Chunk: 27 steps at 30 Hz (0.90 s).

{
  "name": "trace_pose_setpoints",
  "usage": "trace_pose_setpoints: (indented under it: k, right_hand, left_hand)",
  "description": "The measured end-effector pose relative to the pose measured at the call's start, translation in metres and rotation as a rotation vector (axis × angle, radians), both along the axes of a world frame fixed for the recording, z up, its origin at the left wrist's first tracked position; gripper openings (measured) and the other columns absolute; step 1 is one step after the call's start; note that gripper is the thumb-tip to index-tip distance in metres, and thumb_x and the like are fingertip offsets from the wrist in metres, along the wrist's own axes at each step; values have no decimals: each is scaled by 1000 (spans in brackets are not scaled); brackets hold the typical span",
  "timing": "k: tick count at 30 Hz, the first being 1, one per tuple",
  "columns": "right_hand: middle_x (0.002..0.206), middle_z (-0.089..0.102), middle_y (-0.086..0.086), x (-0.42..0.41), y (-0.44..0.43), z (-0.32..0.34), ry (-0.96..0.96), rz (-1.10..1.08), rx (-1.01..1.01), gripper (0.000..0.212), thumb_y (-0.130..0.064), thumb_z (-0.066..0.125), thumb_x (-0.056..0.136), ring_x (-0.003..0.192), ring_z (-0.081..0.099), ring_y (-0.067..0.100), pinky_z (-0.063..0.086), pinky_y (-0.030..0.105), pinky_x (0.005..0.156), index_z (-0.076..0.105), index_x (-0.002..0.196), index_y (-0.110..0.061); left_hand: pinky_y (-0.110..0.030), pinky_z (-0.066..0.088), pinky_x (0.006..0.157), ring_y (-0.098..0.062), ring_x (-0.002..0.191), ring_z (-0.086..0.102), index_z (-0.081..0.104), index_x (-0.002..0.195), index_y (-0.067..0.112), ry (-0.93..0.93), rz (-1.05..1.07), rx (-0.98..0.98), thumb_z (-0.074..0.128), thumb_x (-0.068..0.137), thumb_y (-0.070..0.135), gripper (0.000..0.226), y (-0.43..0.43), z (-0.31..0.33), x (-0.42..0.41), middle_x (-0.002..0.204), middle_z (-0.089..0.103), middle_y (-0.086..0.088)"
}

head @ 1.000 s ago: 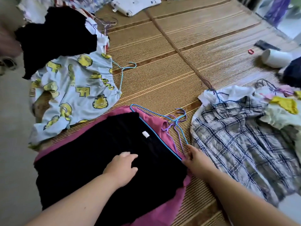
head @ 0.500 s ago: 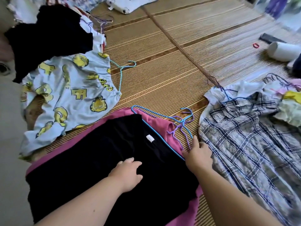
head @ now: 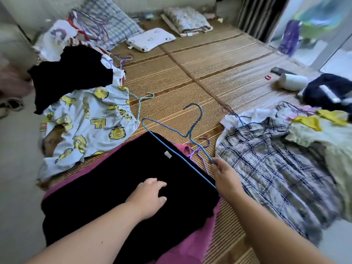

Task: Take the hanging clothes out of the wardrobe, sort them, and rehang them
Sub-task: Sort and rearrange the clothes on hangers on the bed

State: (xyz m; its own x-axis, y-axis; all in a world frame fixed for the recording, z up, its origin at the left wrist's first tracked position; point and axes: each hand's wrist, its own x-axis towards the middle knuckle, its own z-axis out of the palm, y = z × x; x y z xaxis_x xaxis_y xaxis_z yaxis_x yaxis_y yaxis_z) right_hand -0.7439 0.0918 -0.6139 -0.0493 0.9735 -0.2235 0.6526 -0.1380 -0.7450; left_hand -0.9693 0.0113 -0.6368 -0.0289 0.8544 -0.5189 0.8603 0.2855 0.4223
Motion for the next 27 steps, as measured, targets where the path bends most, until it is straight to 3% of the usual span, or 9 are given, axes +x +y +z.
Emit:
trace_pose_setpoints:
  k: [5, 10, 13, 15, 17, 19, 23, 25, 27]
  right_hand:
    - [59, 49, -12, -4, -65, 105, 102, 31, 121, 13, -22, 54, 94, 51, 43, -1, 33, 11, 46, 60, 87, -31]
    - [49, 48, -8, -19, -140, 213, 132, 88, 189, 17, -25, 52, 94, 40, 36, 3, 28, 21, 43, 61, 84, -35]
    - [47, 51, -20, -31, -179, 265, 124, 140, 239, 19, -24, 51, 94, 40, 40, 1, 27, 15, 40, 62, 86, -37]
    - [47, 49, -18, -44, -204, 294, 135, 173, 255, 20, -24, 53, 93, 41, 39, 1, 28, 16, 42, 62, 83, -38]
    - [52, 52, -12, -59, -224, 316, 174, 201, 272, 23, -22, 55, 92, 46, 42, 2, 33, 17, 48, 62, 79, -39]
    - [59, 57, -7, -77, -239, 333, 189, 210, 296, 24, -21, 57, 91, 54, 49, 7, 40, 25, 57, 63, 77, -39]
    - [45, 47, -12, -115, -247, 357, 197, 262, 326, 29, -18, 56, 92, 42, 37, 4, 30, 25, 49, 62, 74, -39]
    - [43, 47, -16, -141, -244, 366, 191, 289, 336, 28, -19, 56, 92, 41, 38, 3, 26, 19, 45, 62, 74, -39]
    - [44, 47, -18, -171, -238, 371, 183, 300, 353, 25, -20, 56, 92, 42, 40, 2, 26, 19, 44, 62, 76, -38]
  left_hand:
    - [-36, 28, 113, -22, 139, 28, 41, 139, 33, -8, 19, 203, 57, 89, 35, 53, -40, 96, -2, 152, 27, 0]
    - [-37, 33, 107, -20, 133, 34, 41, 139, 32, -60, 45, 474, 56, 88, 28, 53, -93, 211, -36, 146, 35, 2]
    - [-33, 33, 102, -17, 128, 39, 42, 137, 32, -77, 39, 645, 56, 88, 23, 51, -121, 268, -61, 137, 44, 3]
    - [-34, 32, 100, -20, 122, 41, 45, 133, 30, -39, 68, 754, 60, 84, 22, 52, -139, 302, -78, 130, 47, -1]
    - [-38, 35, 97, -29, 114, 45, 52, 126, 23, 116, 74, 838, 65, 80, 22, 48, -152, 330, -95, 120, 51, -7]
    - [-42, 36, 95, -35, 107, 47, 60, 117, 18, 253, 98, 873, 67, 79, 23, 38, -166, 353, -115, 112, 52, -12]
    - [-37, 38, 85, -35, 99, 49, 55, 89, 17, 202, 393, 883, 69, 77, 33, 24, -188, 388, -155, 100, 53, -14]
    - [-34, 37, 81, -32, 101, 50, 47, 92, 22, 114, 515, 877, 67, 78, 36, 29, -195, 399, -184, 104, 54, -10]
    - [-33, 38, 84, -29, 106, 53, 48, 114, 22, 57, 519, 822, 63, 84, 35, 36, -198, 403, -220, 112, 57, -9]
